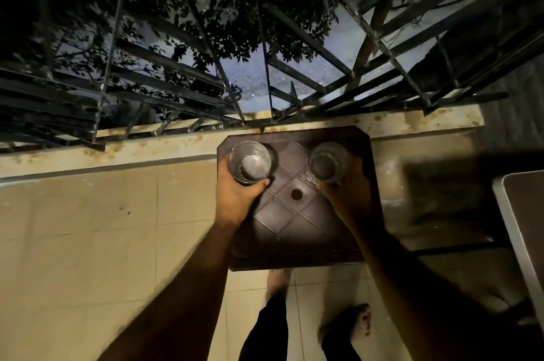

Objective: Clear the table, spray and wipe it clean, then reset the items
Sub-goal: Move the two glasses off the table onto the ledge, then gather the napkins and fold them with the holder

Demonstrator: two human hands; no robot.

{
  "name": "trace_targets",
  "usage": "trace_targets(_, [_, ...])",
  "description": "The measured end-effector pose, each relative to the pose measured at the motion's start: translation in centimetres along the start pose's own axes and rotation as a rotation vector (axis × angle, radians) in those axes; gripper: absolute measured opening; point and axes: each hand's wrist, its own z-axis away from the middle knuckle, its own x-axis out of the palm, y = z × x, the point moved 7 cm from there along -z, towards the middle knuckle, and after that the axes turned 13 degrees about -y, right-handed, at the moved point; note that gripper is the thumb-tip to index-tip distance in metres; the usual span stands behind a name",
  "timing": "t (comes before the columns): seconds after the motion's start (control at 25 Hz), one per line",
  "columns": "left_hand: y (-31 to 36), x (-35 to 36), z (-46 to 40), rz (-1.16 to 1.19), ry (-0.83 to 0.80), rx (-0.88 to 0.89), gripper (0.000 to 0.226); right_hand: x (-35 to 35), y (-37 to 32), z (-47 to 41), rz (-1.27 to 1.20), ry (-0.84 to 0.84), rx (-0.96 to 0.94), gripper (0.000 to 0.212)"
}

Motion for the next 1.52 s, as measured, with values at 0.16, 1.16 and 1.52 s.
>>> trace_targets(0.16, [1.2,-0.2,0.7,-0.029,-0.066,0.019,0.105,-0.1,-0.3,0.6,0.015,-0.041,-0.035,0.091])
trace_targets(1.16, [41.6,39.8,32.8,-0.667,-0.77,0.981,0.062,-50.9,6.8,35.9,0.108,0.712,0.143,0.068])
trace_targets(1.52, [37.4,55.3,46.5,-0.815,-1.118,1.098,0.062,-52.3,22.7,50.4,-0.025,0.853,0.559,0.071])
